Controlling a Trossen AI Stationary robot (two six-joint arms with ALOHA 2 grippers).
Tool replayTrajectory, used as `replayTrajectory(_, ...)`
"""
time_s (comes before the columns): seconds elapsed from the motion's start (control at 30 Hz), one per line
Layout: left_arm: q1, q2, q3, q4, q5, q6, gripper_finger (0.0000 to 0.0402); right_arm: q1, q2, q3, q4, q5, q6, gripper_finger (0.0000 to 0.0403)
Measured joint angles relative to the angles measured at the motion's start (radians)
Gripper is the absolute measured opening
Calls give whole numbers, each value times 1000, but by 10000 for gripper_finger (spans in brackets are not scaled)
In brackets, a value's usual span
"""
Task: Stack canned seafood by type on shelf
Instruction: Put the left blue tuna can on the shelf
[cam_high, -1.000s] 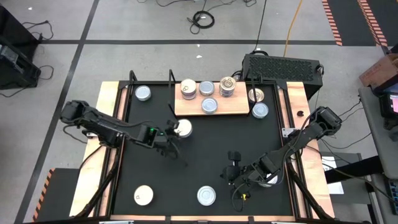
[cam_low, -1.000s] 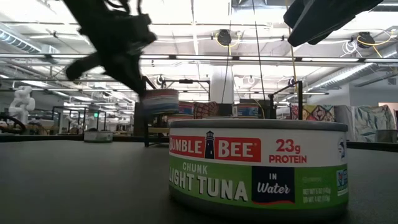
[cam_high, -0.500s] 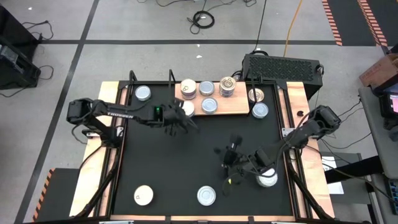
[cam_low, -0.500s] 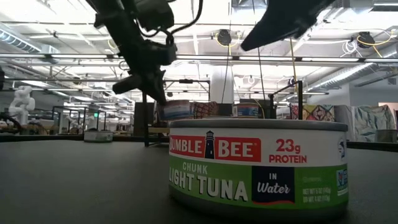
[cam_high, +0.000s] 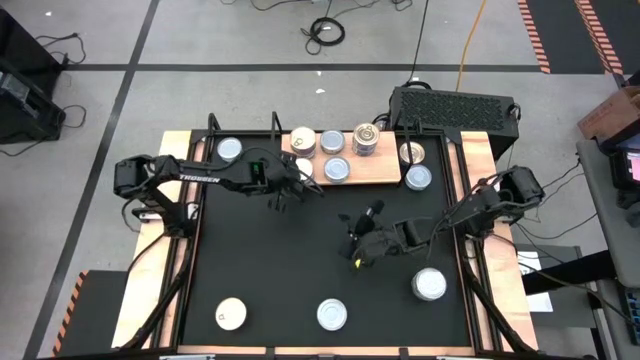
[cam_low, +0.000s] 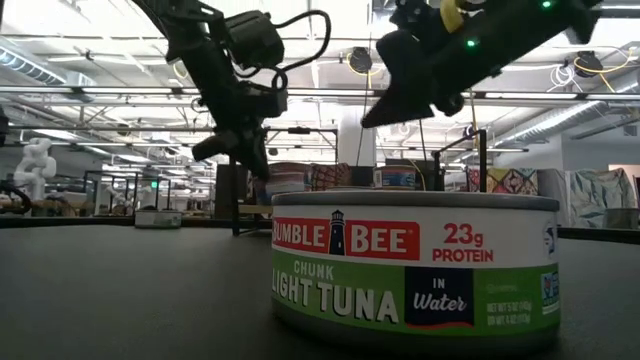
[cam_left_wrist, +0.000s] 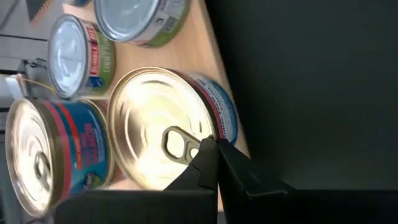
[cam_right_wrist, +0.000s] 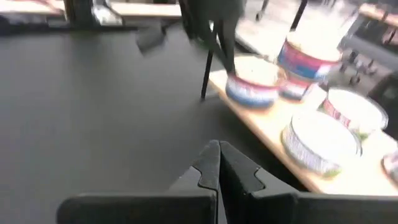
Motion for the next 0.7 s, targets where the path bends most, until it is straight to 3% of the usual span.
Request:
replayTrajectory(0.23, 0, 25, 1, 37, -27, 37, 0, -85, 0, -25, 124, -199, -101, 0)
replayTrajectory(0.5, -5, 25, 1, 31, -49, 43, 2, -98, 0, -24, 117, -209, -103, 0)
replayTrajectory(0.7, -9, 25, 0, 49, -71, 44, 33, -98, 0, -24, 113, -226, -104, 0)
